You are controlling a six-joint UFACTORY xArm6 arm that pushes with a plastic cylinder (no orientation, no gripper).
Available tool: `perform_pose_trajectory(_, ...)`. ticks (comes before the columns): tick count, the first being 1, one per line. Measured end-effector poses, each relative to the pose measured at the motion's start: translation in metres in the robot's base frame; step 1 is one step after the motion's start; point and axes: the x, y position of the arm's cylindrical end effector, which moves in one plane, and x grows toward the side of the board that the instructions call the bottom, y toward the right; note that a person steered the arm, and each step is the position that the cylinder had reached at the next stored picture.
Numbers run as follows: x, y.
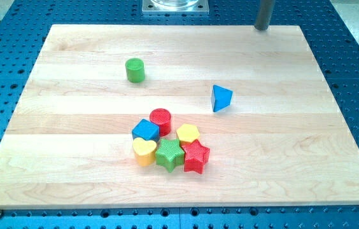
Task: Slide the blue triangle to the right of the red circle
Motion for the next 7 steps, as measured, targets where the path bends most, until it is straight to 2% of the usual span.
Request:
perform_pose_trajectory(5,0.007,-0.001)
perform_pose_trajectory(6,0.083,-0.022)
perform_pose_trajectory(7,0.184,-0.067)
